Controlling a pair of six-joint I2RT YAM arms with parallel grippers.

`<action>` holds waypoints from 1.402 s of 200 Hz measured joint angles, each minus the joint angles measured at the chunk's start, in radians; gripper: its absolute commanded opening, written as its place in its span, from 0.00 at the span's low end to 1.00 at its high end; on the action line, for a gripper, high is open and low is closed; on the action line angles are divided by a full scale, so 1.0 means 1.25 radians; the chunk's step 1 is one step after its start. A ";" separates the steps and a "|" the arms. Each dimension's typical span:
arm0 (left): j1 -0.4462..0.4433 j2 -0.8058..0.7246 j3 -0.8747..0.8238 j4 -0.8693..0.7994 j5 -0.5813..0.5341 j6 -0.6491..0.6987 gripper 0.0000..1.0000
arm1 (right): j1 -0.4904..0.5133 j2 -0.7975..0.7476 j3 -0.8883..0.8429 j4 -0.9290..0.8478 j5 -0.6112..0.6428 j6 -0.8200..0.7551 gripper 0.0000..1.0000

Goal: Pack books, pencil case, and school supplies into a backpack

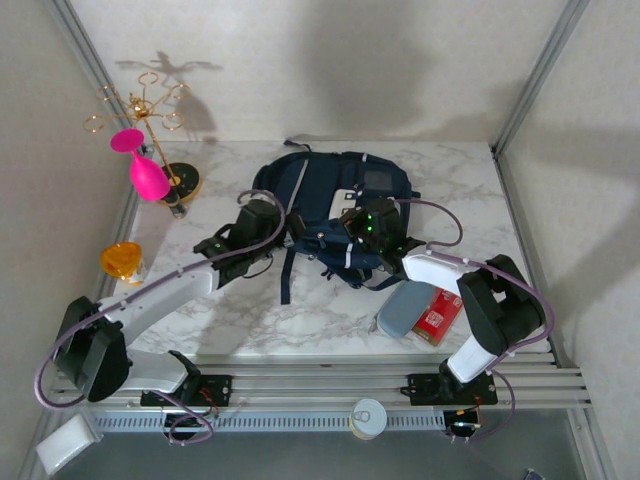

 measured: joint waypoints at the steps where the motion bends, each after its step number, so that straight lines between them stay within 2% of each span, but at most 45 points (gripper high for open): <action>1: -0.002 0.006 0.005 -0.002 0.000 -0.001 0.53 | 0.000 0.000 0.000 0.000 0.000 0.001 0.00; 48: -0.061 0.168 0.106 -0.047 -0.001 -0.003 0.47 | -0.003 -0.017 -0.001 -0.007 -0.002 0.018 0.00; 114: -0.071 0.298 0.209 -0.075 -0.001 0.012 0.43 | -0.011 -0.031 -0.001 -0.024 -0.016 0.020 0.00; 215: -0.076 0.383 0.256 -0.108 0.009 0.046 0.35 | -0.016 -0.031 -0.001 -0.018 -0.031 0.020 0.00; 280: -0.078 0.416 0.288 -0.101 0.014 0.060 0.17 | -0.016 -0.031 -0.001 -0.018 -0.030 0.020 0.00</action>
